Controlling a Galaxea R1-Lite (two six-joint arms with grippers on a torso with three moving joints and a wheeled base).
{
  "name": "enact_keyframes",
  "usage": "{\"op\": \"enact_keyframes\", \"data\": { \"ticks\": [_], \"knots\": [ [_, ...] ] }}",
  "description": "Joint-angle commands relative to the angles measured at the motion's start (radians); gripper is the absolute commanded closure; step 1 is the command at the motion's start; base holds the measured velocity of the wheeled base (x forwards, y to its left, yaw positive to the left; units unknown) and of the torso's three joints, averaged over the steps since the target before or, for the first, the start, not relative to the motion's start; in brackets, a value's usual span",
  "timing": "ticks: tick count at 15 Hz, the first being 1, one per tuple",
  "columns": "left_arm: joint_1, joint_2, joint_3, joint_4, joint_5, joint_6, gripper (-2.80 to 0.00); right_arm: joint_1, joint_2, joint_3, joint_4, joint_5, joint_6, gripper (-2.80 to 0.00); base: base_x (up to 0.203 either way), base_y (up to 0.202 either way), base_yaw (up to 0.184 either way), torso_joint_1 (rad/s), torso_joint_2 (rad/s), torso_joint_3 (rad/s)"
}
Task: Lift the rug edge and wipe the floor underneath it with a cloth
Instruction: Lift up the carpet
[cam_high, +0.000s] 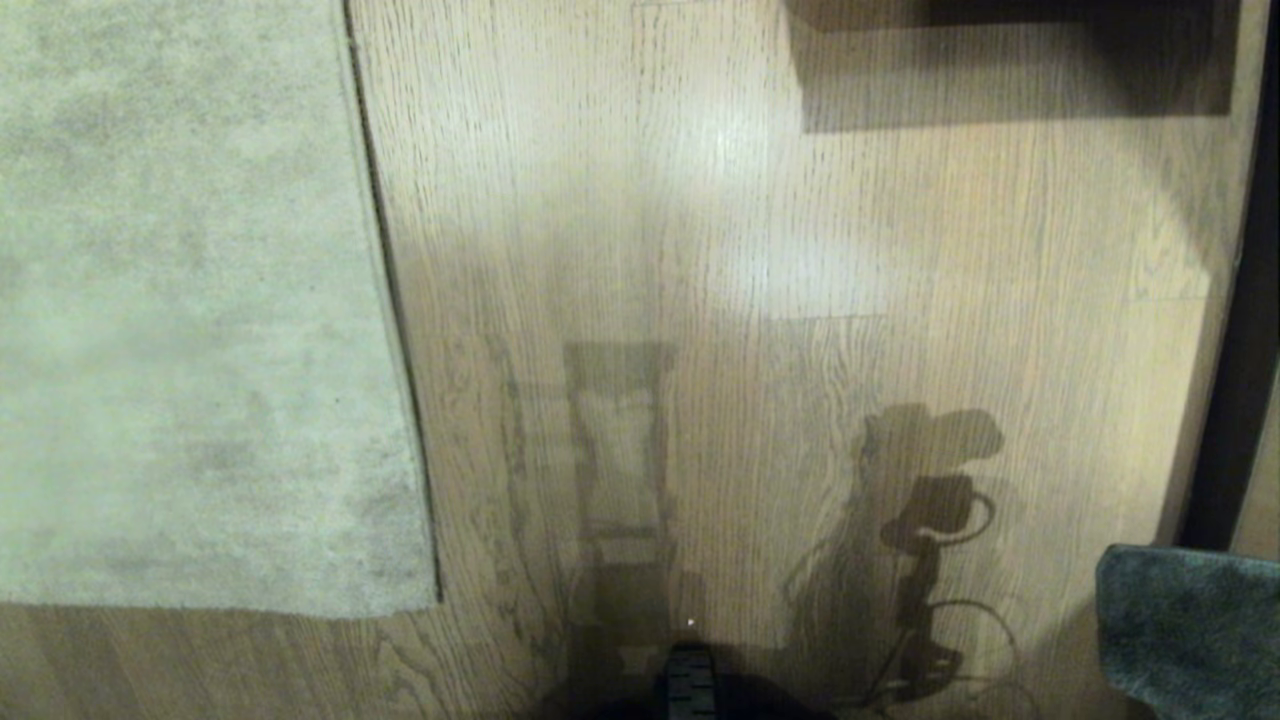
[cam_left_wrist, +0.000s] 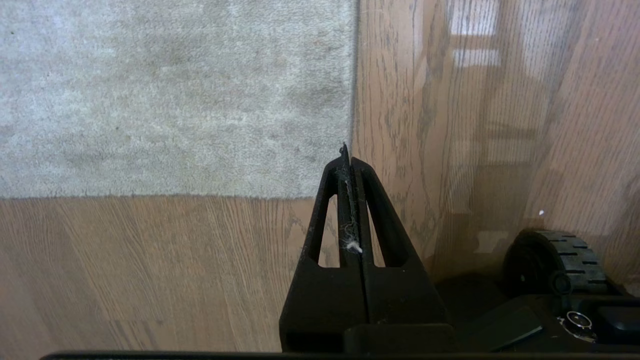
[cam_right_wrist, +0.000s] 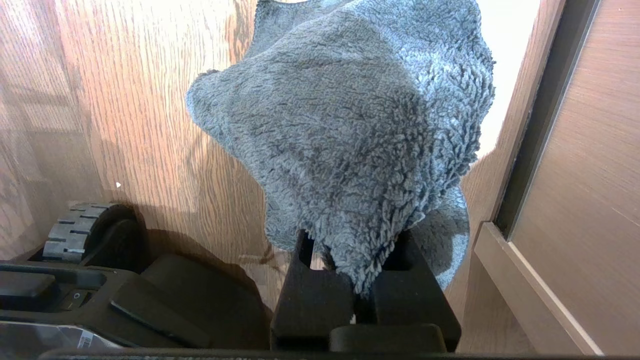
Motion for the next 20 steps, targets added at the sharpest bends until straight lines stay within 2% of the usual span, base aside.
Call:
{"op": "enact_keyframes", "data": {
  "ticks": [1, 20],
  "knots": [
    [0.0, 0.0, 0.0, 0.0, 0.0, 0.0, 0.0, 0.0, 0.002, 0.0, 0.0, 0.0, -0.001, 0.0, 0.0, 0.0, 0.0, 0.0, 0.0, 0.0],
    [0.0, 0.001, 0.0, 0.0, 0.0, 0.0, 0.0, 0.0, 0.003, 0.0, 0.0, 0.0, -0.001, 0.0, 0.0, 0.0, 0.0, 0.0, 0.0, 0.0]
  ]
}}
